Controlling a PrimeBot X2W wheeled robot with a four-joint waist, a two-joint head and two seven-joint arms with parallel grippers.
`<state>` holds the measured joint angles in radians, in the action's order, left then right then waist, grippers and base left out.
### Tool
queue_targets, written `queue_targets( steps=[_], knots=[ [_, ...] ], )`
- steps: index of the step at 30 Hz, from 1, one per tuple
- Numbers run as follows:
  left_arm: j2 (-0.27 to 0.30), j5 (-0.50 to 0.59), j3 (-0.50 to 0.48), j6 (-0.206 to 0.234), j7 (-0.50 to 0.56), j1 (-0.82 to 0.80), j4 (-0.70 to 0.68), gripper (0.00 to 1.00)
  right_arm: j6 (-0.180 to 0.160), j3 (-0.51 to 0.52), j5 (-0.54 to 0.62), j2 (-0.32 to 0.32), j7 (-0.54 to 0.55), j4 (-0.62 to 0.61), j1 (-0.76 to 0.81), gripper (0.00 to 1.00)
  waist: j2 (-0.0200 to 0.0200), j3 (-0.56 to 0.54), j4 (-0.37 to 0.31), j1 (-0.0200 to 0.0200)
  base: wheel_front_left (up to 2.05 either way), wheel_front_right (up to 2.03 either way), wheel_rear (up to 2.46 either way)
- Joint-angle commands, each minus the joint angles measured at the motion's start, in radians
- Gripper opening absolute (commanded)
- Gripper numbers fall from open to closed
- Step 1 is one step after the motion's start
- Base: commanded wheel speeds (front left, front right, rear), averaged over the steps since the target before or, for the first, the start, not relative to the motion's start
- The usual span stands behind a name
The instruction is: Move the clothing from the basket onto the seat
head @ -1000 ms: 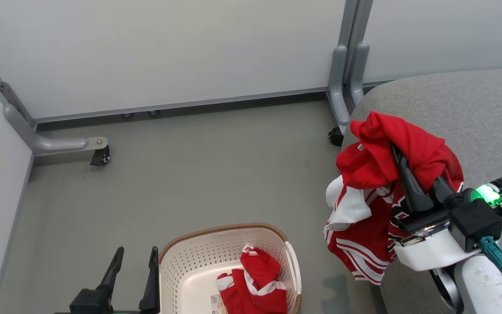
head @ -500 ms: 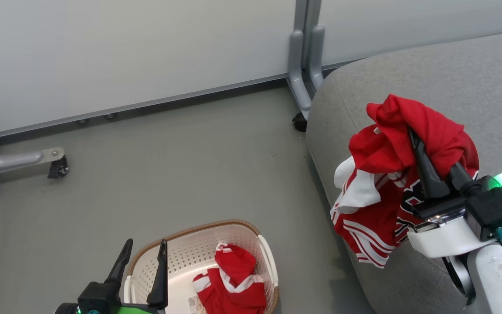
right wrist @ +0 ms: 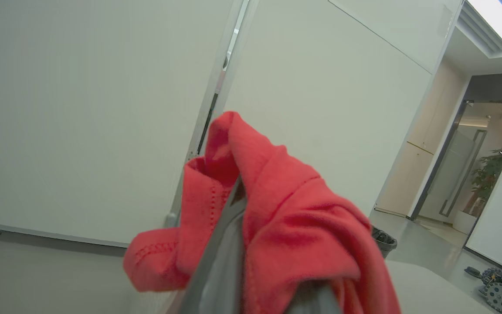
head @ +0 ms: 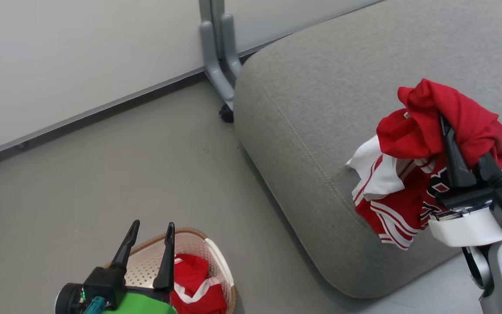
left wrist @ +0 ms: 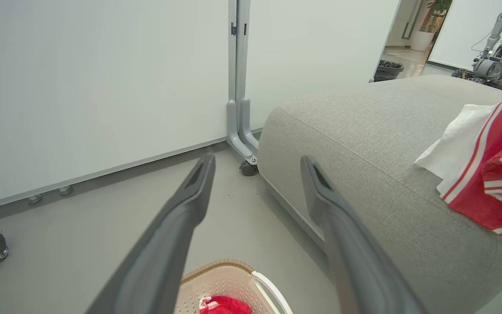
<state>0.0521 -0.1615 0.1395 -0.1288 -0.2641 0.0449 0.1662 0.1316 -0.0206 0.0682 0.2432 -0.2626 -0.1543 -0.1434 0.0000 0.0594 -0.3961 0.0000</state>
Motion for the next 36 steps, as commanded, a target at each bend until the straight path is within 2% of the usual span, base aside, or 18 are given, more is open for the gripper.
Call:
queue_targets(
  steps=[1,10,20,26,36],
  knots=[
    [0.008,0.011,0.003,-0.002,-0.001,-0.022,-0.005,1.0,-0.002,0.004,0.003,-0.004,-0.003,-0.008,0.01,0.0,0.0,0.027,-0.106,0.0,0.0,0.0,0.0],
    [0.025,-0.001,0.09,-0.002,-0.001,-0.101,0.014,1.0,-0.002,0.096,0.016,-0.032,-0.003,-0.048,0.058,0.0,0.0,0.07,-0.13,0.0,0.0,0.0,0.0],
    [0.028,-0.005,0.114,-0.002,-0.001,-0.121,0.021,1.0,-0.002,0.11,0.036,-0.031,-0.003,-0.061,0.04,0.0,0.0,0.081,-0.129,0.0,0.0,0.0,0.0],
    [0.032,0.016,0.097,-0.002,-0.001,-0.103,0.0,1.0,-0.002,0.106,0.032,0.013,-0.003,-0.051,-0.034,0.0,0.0,0.108,-0.129,0.0,0.0,0.0,0.0],
    [0.096,0.051,0.148,-0.002,-0.001,-0.199,-0.044,1.0,-0.002,0.152,0.007,0.125,-0.003,-0.066,-0.347,0.0,0.0,0.314,-0.082,0.0,0.0,0.0,0.0]
  ],
)
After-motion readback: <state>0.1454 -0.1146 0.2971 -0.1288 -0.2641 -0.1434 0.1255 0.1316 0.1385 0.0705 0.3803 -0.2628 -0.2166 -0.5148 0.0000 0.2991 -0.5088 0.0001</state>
